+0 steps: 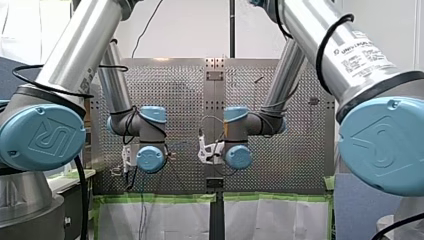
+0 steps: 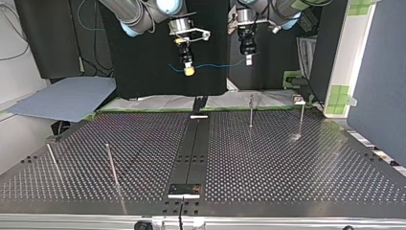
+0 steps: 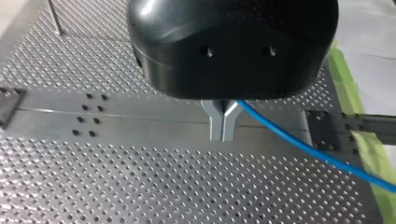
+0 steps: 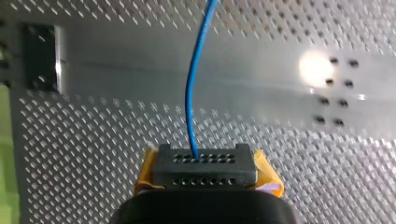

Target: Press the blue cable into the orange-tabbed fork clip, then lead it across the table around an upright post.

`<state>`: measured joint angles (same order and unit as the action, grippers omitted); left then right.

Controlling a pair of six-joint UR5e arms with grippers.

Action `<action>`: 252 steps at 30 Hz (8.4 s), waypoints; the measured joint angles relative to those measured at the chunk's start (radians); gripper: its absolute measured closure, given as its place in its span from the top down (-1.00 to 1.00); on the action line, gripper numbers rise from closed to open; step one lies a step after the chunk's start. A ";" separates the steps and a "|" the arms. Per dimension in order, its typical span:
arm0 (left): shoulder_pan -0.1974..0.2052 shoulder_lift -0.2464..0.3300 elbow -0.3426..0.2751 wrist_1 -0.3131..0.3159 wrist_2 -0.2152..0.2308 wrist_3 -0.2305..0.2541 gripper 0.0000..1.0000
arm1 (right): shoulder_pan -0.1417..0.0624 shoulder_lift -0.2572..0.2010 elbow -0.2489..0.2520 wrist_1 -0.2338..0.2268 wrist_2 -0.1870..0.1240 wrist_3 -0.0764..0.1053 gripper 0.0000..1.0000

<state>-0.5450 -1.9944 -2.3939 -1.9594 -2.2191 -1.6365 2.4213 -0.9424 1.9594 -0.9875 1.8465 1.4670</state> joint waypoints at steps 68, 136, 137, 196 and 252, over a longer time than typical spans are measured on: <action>0.322 -0.093 0.003 0.017 0.251 -0.051 -0.98 | -0.110 0.080 -0.163 0.069 -0.249 0.166 -1.00; 0.477 -0.311 0.270 -0.026 0.559 -0.149 -0.93 | -0.199 0.317 -0.337 0.100 -0.246 0.170 -1.00; 0.477 -0.311 0.274 -0.030 0.559 -0.149 -0.93 | -0.201 0.317 -0.337 0.099 -0.246 0.170 -1.00; 0.552 -0.393 0.407 -0.056 0.652 -0.281 -0.87 | -0.293 0.328 -0.449 0.167 -0.249 0.155 -1.00; 0.557 -0.391 0.463 -0.367 0.714 -0.107 1.00 | -0.314 0.332 -0.529 0.252 -0.191 0.164 -1.00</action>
<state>0.0119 -2.3851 -1.9305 -2.3262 -1.5051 -1.7430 2.1070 -0.6108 1.4306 -0.7350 1.6552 1.6310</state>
